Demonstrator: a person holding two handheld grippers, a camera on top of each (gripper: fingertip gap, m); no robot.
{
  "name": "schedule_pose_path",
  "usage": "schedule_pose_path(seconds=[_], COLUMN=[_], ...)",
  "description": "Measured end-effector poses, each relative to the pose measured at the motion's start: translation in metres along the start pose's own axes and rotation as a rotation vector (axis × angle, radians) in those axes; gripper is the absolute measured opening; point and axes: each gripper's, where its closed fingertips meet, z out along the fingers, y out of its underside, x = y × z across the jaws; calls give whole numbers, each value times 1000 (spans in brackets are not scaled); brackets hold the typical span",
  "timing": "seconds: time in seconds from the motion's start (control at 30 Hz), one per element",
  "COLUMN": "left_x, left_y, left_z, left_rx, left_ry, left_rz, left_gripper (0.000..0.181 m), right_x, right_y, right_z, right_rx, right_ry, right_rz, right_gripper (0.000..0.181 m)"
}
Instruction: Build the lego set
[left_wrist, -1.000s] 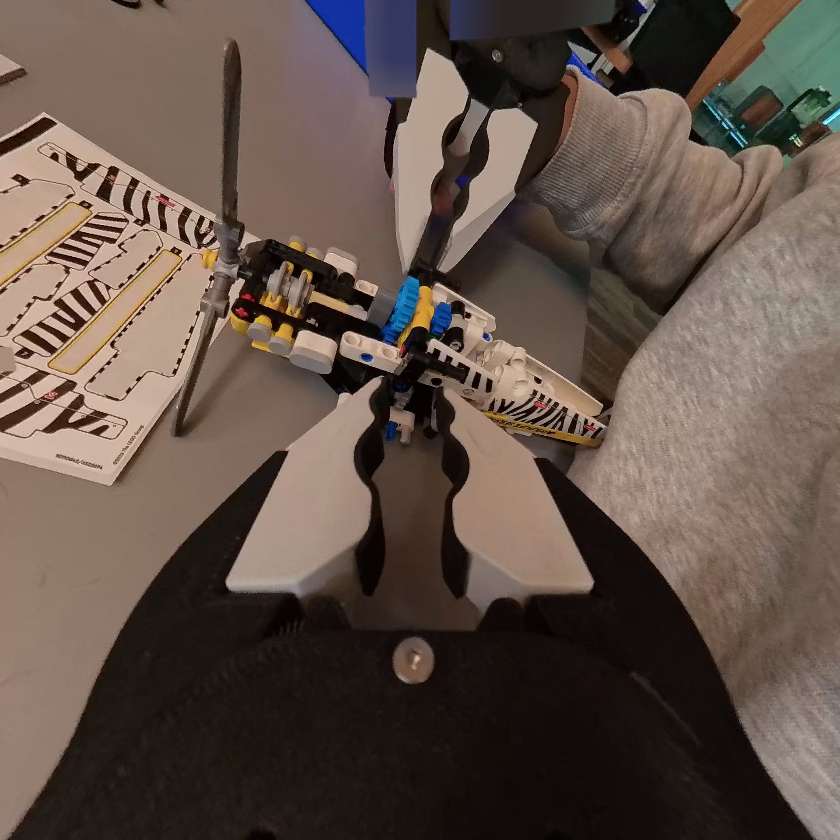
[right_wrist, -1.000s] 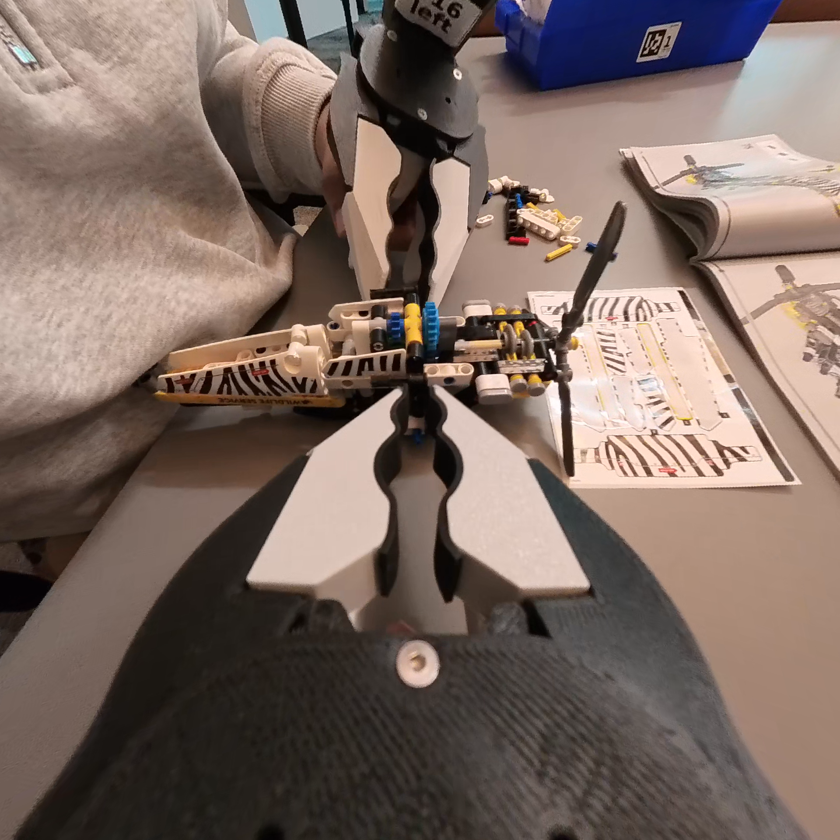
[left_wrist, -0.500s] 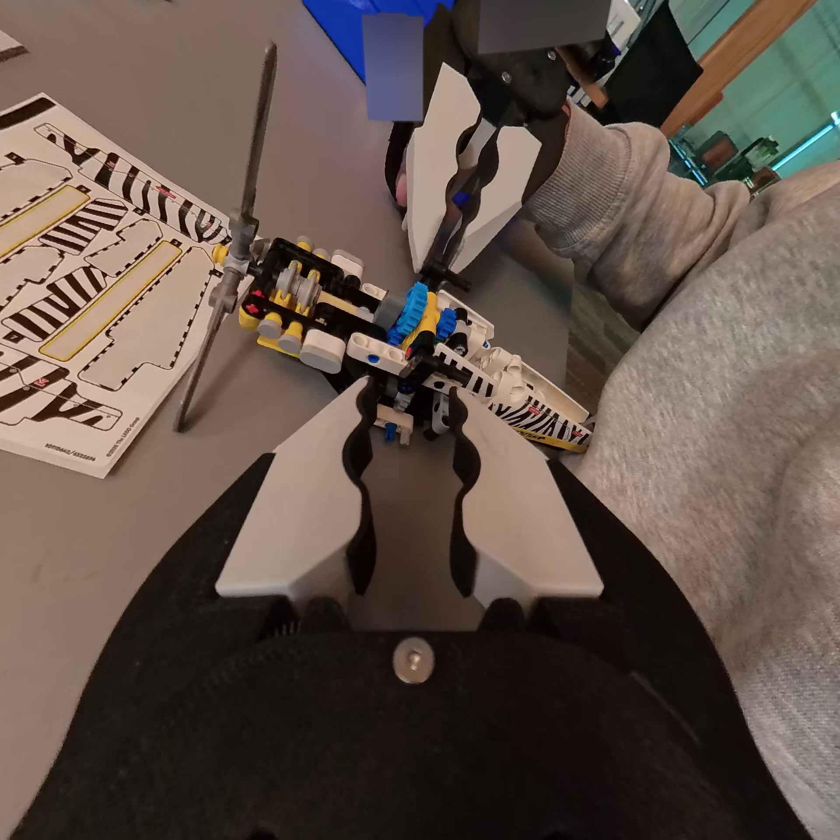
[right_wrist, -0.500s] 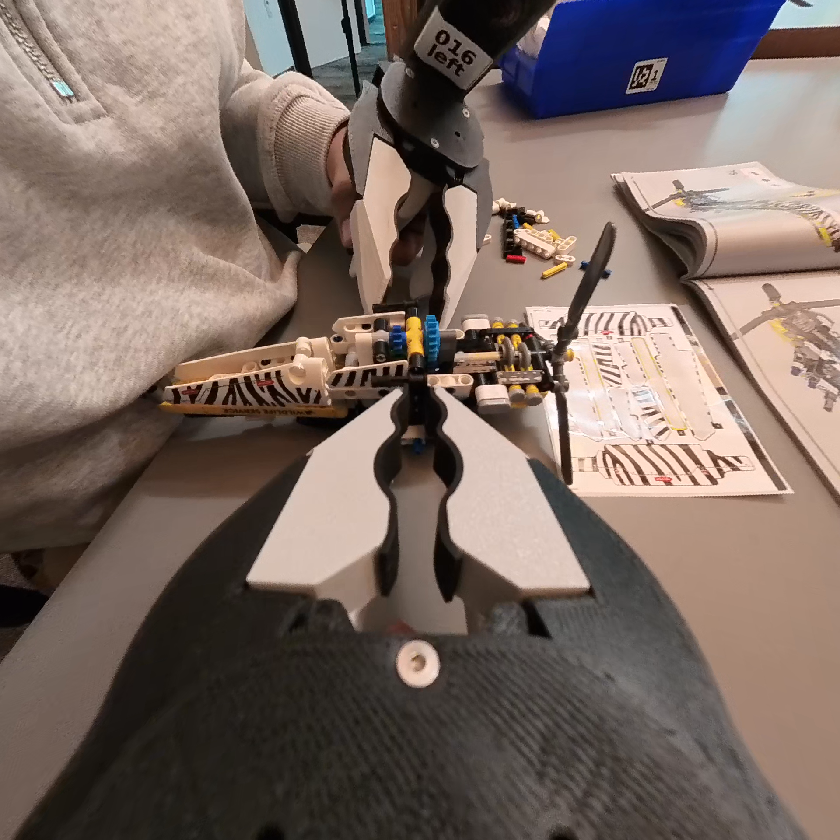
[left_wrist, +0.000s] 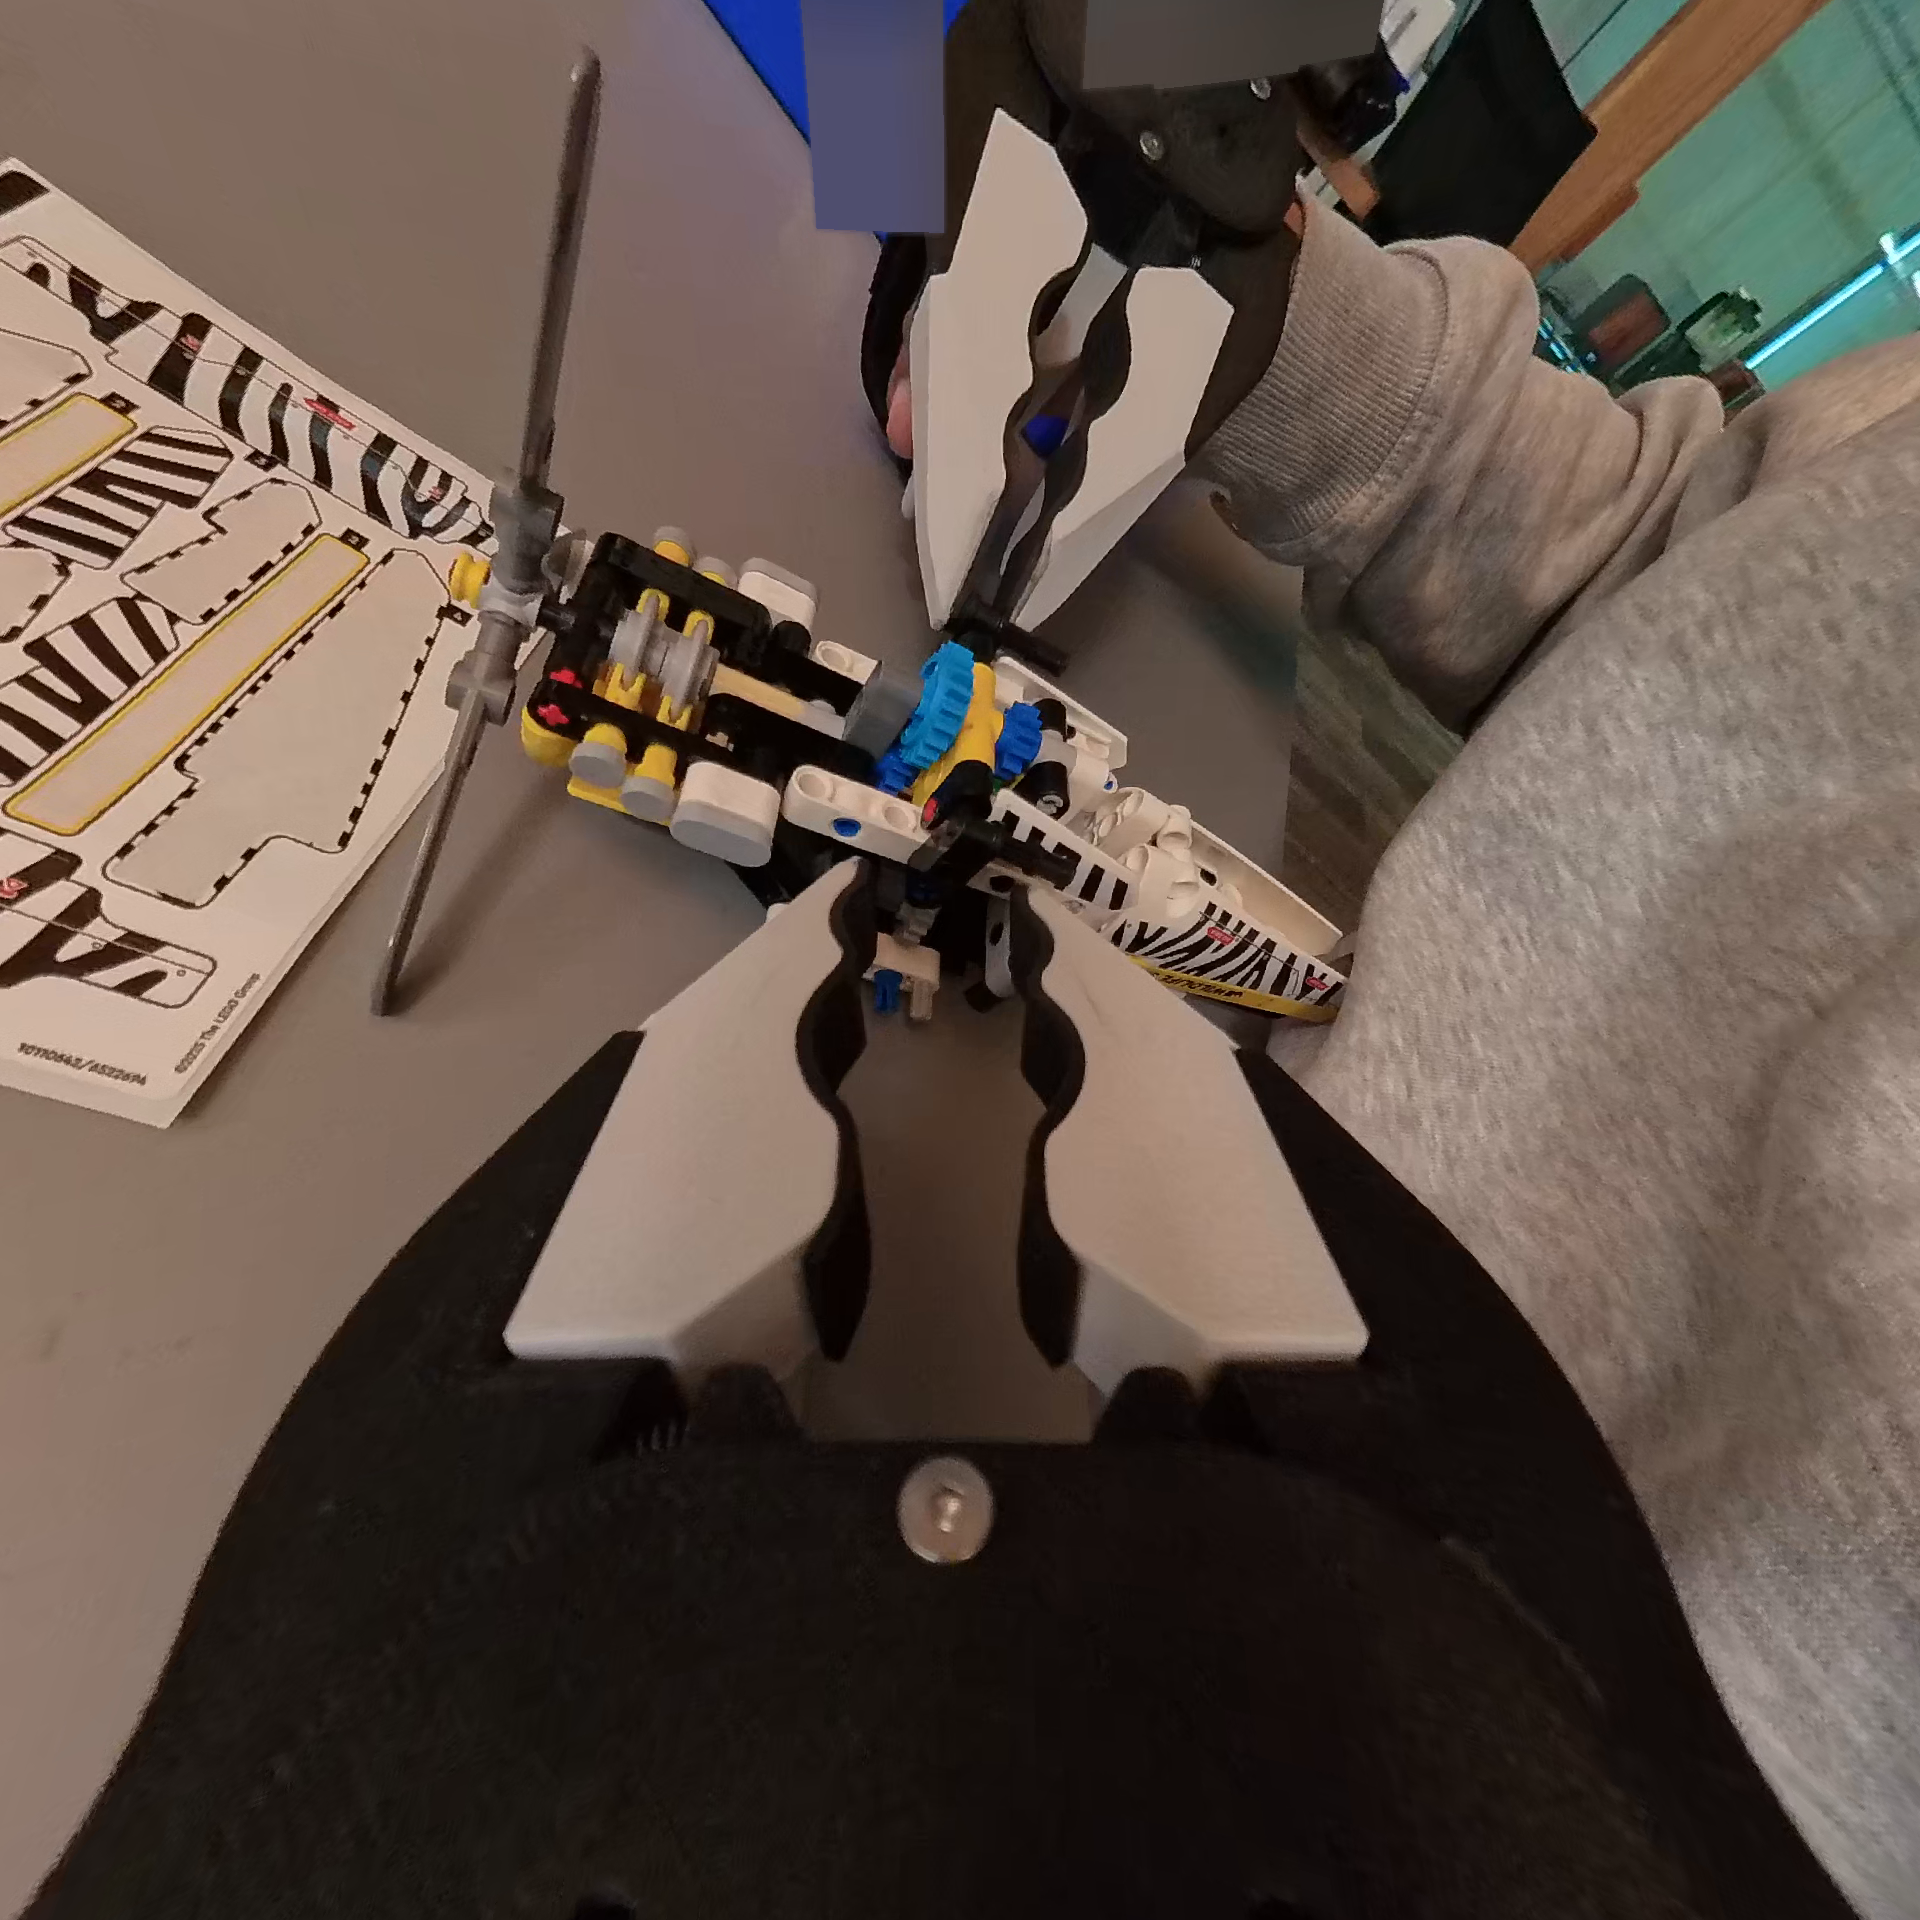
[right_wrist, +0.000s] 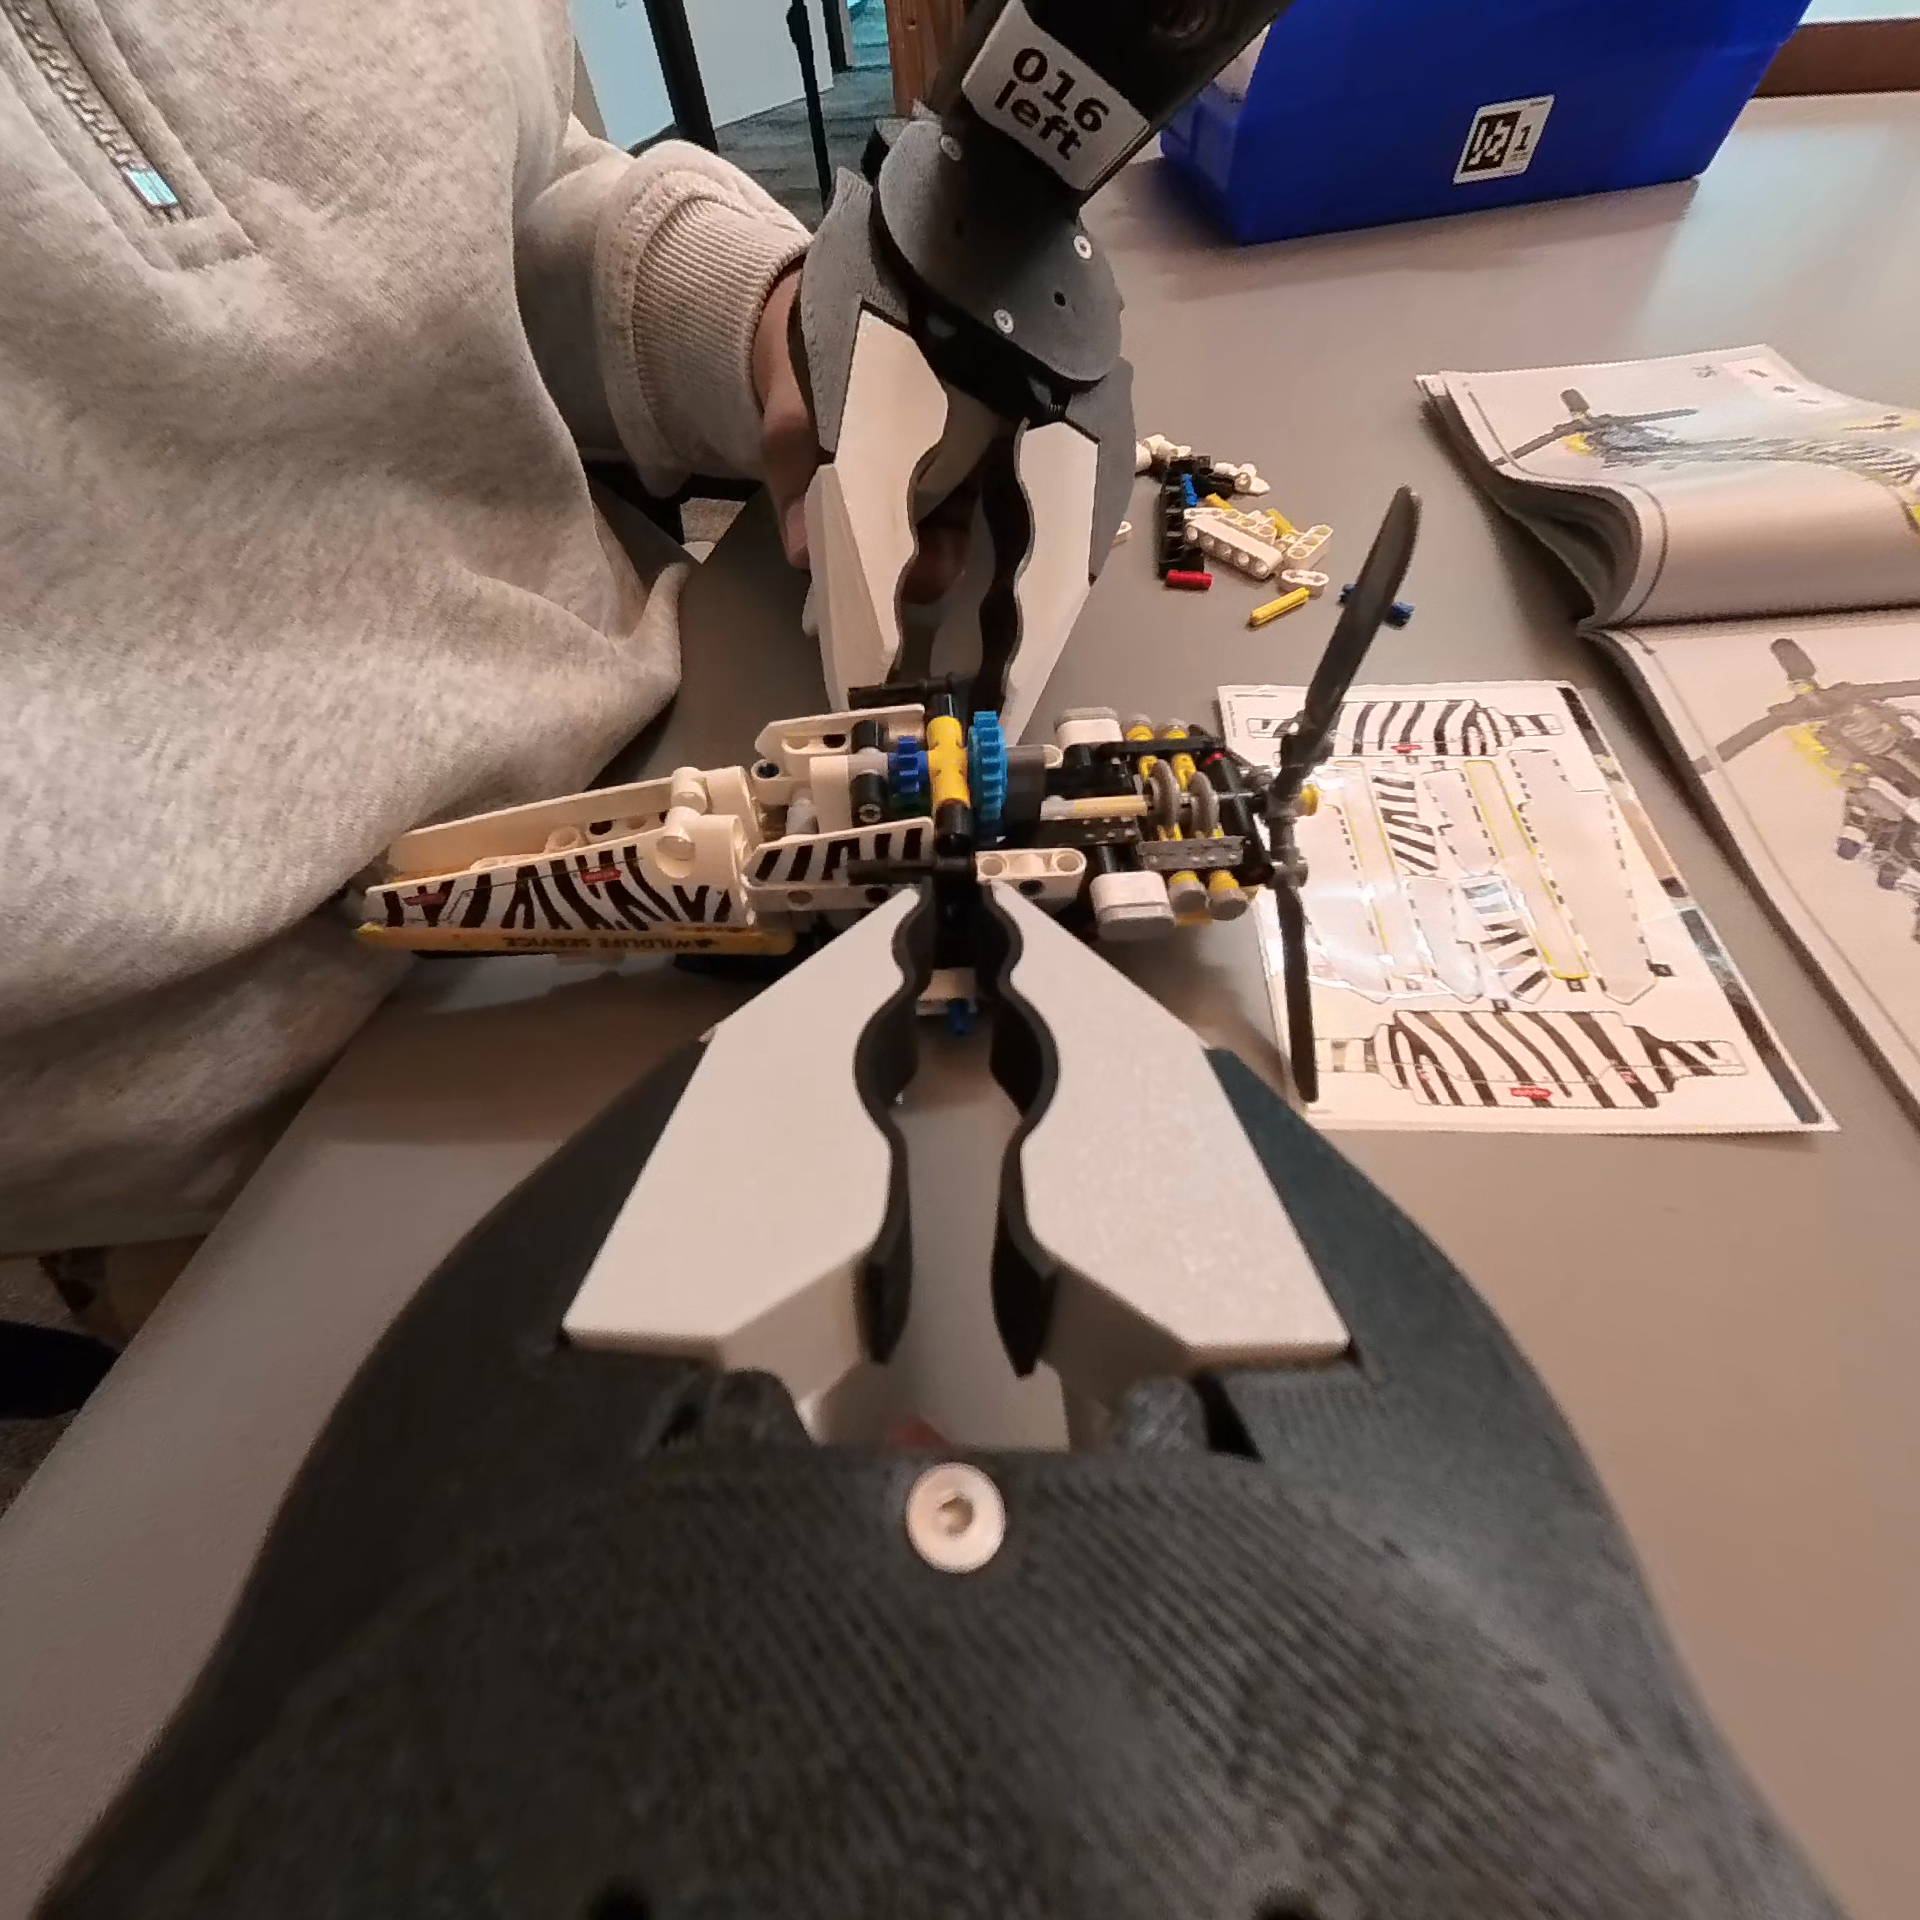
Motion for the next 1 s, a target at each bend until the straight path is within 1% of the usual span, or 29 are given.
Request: schedule_pose_path(seconds=[0.13, 0.23, 0.33, 0.47, 0.53, 0.6, 0.67, 0.73, 0.83, 0.9, 1.0], left_x=[0, 0, 0, 0, 1, 0, 4, 14, 43, 62, 80], left_y=[0, 0, 0, 0, 0, -3, -13, -34, -64, -75, -76], left_z=[0, 0, -1, -1, -3, -7, -16, -28, -44, -44, -33], left_rx=[-1, -1, 0, 3, 10, 26, 75, 175, 315, 354, 342], left_ry=[1, 4, 10, 5, 7, 6, 23, 71, 187, 234, 294], left_rz=[4, 2, -4, 2, -1, -7, -16, -31, -12, 28, 35], left_gripper=[24, 24, 24, 25, 28, 31, 32, 32, 32, 33, 36], right_x=[0, -1, -1, 6, 7, 3, -4, -11, -23, -29, -41], right_y=[1, -5, -4, -3, -6, -16, -34, -57, -89, -105, -119], right_z=[-1, -3, -2, -9, -14, -20, -24, -28, -27, -21, -10], right_rx=[-10, 14, -5, -16, 6, 64, 154, 261, 410, 482, 533], right_ry=[10, 9, 12, 58, 100, 133, 151, 168, 154, 141, 106], right_rz=[-5, 1, 3, 152, 164, 128, 56, 6, 6, 6, -8], right_gripper=[5, 5, 5, 5, 5, 5, 5, 5, 5, 5, 5])
